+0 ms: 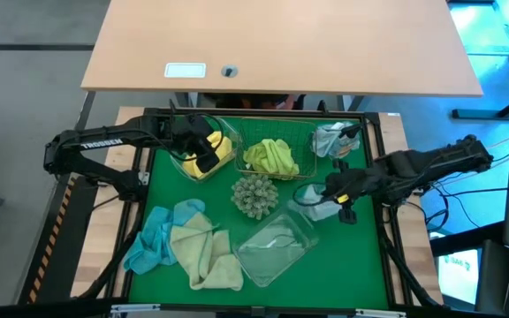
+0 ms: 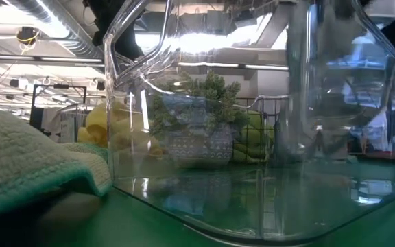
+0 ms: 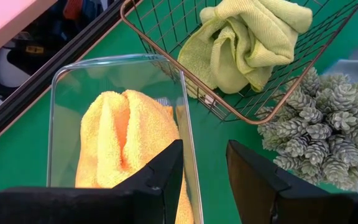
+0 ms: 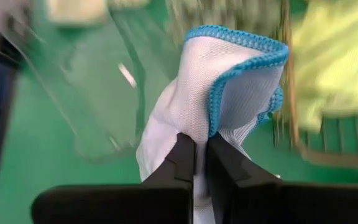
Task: Sort microfiber towel by color & place in baskets
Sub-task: Put the bottom light blue microfiber towel into the bottom transparent bin, then put the green microfiber towel into the wire basket
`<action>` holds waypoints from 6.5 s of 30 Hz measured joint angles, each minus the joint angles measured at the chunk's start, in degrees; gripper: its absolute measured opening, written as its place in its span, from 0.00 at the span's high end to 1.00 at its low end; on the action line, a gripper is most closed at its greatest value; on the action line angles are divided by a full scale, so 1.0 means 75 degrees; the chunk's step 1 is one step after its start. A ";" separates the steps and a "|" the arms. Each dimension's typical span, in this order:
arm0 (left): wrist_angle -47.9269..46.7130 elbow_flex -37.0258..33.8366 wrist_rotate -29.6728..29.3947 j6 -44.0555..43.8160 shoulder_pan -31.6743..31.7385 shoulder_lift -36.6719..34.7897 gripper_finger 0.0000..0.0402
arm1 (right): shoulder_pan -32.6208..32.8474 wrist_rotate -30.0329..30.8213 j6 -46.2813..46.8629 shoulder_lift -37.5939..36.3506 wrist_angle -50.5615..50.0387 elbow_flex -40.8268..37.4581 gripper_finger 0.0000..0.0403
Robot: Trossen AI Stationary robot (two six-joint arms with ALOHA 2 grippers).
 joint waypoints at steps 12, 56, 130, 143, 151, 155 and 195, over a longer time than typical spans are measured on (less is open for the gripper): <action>0.0000 0.0000 0.0000 0.0003 0.0000 0.0000 0.71 | -0.0006 -0.0326 -0.1078 -0.0003 0.2051 0.1015 0.96; -0.0062 0.0000 0.1881 -0.0130 -0.2508 0.0000 0.71 | 0.0592 -0.1422 -0.1064 0.3623 0.2157 0.0980 0.94; 0.0985 -0.0003 0.1408 -0.2183 -0.6702 0.4560 0.71 | 0.0593 -0.1486 -0.1455 0.4328 0.0525 0.2463 0.54; 0.1180 -0.0133 0.1104 -0.1826 -0.6490 0.4947 0.71 | 0.0592 -0.1489 -0.1455 0.4328 0.0397 0.2463 0.54; 0.1740 -0.0577 0.0991 -0.1804 -0.6496 0.4901 0.84 | 0.0592 -0.1489 -0.1457 0.4328 0.0399 0.2463 0.54; 0.1763 -0.0586 0.0976 -0.1807 -0.6496 0.4894 0.97 | 0.0592 -0.1489 -0.1457 0.4328 0.0399 0.2463 0.54; 0.5080 -0.0612 -0.1623 0.1296 -0.4111 -0.0230 1.00 | 0.0593 -0.1489 -0.1457 0.4316 0.0410 0.2463 0.54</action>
